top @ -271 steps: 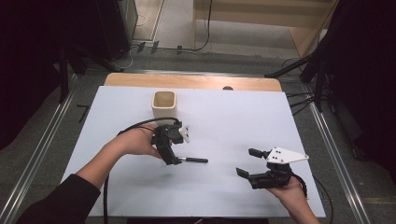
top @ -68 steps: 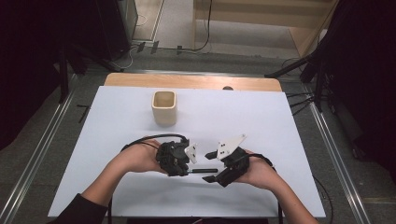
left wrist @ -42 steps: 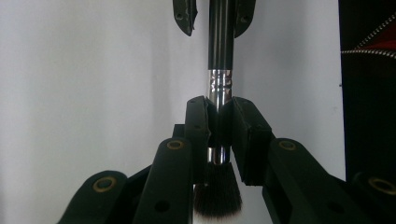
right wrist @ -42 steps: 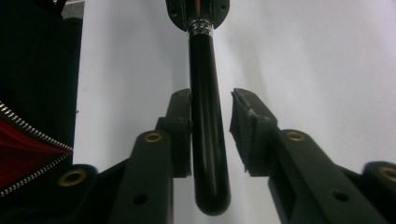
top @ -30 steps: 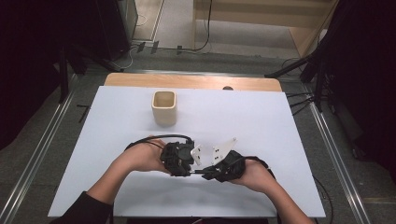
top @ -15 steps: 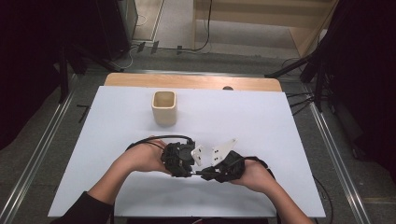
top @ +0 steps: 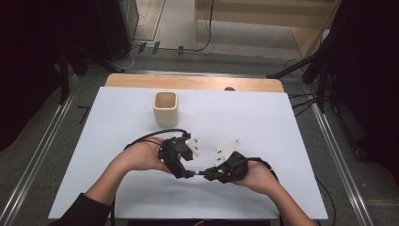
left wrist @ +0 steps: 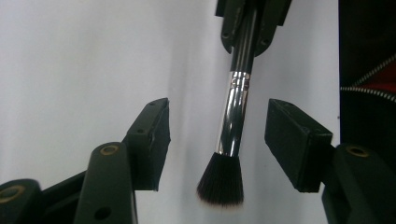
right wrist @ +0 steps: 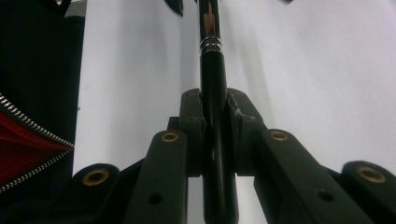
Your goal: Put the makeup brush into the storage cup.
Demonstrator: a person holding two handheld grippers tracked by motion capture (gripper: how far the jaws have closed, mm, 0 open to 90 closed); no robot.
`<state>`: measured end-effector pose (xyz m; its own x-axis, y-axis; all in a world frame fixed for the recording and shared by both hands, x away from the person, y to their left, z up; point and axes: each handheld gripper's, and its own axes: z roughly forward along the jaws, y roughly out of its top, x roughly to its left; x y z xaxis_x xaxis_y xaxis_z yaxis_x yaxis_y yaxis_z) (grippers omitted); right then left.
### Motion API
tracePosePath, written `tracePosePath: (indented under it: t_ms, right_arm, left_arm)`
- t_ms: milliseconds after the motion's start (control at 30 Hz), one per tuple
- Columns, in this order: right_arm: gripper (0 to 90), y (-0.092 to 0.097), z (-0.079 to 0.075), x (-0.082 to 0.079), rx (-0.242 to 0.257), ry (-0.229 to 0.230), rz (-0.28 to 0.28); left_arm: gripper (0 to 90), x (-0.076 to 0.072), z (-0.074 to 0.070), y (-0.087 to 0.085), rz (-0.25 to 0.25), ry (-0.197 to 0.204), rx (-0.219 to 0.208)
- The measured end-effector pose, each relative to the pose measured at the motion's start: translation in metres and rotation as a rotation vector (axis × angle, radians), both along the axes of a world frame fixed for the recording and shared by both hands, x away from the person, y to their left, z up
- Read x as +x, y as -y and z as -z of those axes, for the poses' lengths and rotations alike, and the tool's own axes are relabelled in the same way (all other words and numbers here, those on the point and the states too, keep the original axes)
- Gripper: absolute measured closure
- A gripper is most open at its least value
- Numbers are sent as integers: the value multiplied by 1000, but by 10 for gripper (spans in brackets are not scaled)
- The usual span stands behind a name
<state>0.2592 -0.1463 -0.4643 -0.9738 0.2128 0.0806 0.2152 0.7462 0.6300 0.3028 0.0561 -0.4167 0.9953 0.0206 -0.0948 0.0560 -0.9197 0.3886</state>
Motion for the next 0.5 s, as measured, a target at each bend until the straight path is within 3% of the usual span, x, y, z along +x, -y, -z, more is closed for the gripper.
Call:
tracePosePath:
  t_ms: [133, 167, 500]
  right_arm:
    - [795, 3, -1, 0, 9, -4, 18]
    - [795, 5, 0, 0, 17, -9, 31]
    - [795, 10, 0, -2, 17, -23, 96]
  left_arm:
    - [346, 6, -1, -6, -57, -33, -23]
    - [343, 9, -1, -9, -90, -50, -32]
    - [315, 14, -3, -23, -164, -61, -79]
